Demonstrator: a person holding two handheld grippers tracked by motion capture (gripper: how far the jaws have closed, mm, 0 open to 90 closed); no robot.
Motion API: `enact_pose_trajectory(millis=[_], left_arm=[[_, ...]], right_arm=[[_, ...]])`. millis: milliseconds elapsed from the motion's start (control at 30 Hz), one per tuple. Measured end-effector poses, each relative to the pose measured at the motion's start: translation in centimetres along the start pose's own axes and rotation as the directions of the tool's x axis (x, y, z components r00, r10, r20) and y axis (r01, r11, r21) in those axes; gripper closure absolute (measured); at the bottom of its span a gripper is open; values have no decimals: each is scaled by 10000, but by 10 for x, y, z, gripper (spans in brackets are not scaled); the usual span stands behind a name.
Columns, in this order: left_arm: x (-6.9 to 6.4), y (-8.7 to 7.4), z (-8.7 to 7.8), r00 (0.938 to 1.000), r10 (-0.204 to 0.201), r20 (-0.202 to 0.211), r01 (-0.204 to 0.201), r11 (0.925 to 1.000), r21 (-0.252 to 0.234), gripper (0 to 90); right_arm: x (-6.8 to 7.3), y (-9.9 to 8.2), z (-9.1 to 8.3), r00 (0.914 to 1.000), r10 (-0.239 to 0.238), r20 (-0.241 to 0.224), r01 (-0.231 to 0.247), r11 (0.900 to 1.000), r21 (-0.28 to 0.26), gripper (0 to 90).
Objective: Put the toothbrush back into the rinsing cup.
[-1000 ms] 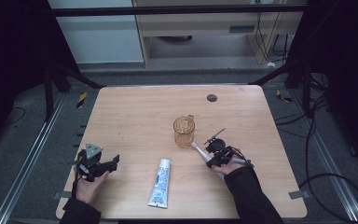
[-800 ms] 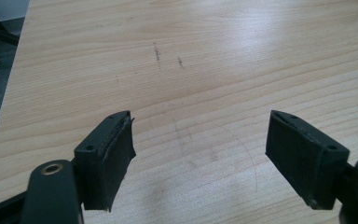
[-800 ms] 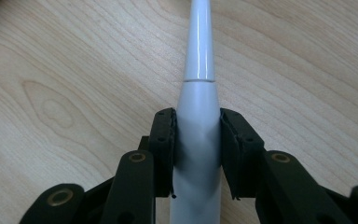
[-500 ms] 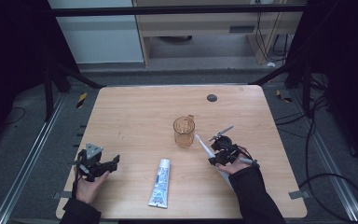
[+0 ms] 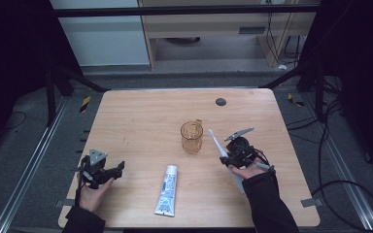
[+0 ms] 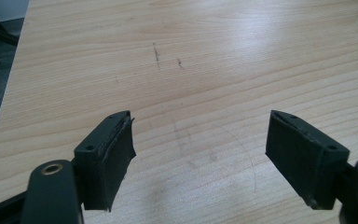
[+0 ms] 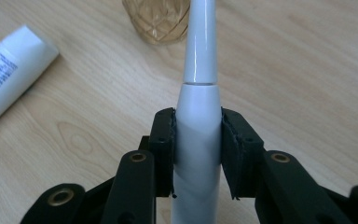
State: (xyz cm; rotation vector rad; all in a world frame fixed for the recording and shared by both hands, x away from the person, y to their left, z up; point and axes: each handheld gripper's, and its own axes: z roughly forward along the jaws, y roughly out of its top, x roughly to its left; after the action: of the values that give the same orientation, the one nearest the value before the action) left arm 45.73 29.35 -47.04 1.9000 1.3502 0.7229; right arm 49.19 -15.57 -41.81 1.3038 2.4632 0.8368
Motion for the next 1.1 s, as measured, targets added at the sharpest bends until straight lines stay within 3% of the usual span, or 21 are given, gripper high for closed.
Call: enact_pose_trajectory(millis=[133, 367, 600, 633, 667, 700, 733, 867, 933, 967, 1000, 1033, 1100], left_arm=[[0, 0, 0, 10000, 5, -7, -5, 10000, -6, 222], [0, 0, 0, 10000, 19, -24, -19, 10000, -43, 222], [0, 0, -1, 10000, 35, -44, -35, 10000, -91, 221], [0, 0, -1, 10000, 35, -44, -35, 10000, -91, 221], [0, 0, -1, 10000, 30, -80, -31, 9999, -136, 221], [0, 0, -1, 10000, 30, -80, -31, 9999, -136, 222], [0, 0, -1, 10000, -4, -96, 3, 9998, -178, 222], [1, 0, -2, 9999, -51, -151, 47, 9996, -268, 225], [1, 0, -2, 9998, 0, -201, -6, 9995, -319, 232], [1, 0, -2, 9998, 0, -201, -6, 9995, -319, 235], [0, 0, -3, 9997, 13, -254, -22, 9994, -331, 242], [1, 0, -3, 9996, 13, -290, -23, 9994, -338, 242], [1, 0, -3, 9994, 8, -349, -21, 9992, -388, 254]], right_arm=[[-3, 1, -7, 10000, 62, 45, -60, 9988, -489, 676], [-7, 1, -21, 9985, 514, 173, -471, 9795, -1957, 675], [-8, 2, -33, 9952, 948, 256, -814, 9419, -3260, 675], [-8, 2, -33, 9952, 948, 256, -814, 9419, -3260, 675], [-8, 3, -36, 9943, 1026, 280, -857, 9290, -3600, 675], [-8, 3, -36, 9943, 1026, 280, -857, 9290, -3600, 675], [-7, 5, -38, 9940, 1034, 364, -813, 9181, -3879, 675], [-6, 9, -41, 9937, 1046, 403, -789, 9078, -4120, 675], [-5, 14, -43, 9930, 1107, 415, -815, 8953, -4379, 675], [-5, 14, -43, 9930, 1107, 415, -815, 8953, -4379, 675], [-5, 18, -44, 9925, 1133, 467, -795, 8849, -4590, 675], [-5, 18, -44, 9925, 1133, 467, -795, 8849, -4590, 675], [-5, 23, -47, 9907, 1291, 437, -907, 8638, -4957, 675]])
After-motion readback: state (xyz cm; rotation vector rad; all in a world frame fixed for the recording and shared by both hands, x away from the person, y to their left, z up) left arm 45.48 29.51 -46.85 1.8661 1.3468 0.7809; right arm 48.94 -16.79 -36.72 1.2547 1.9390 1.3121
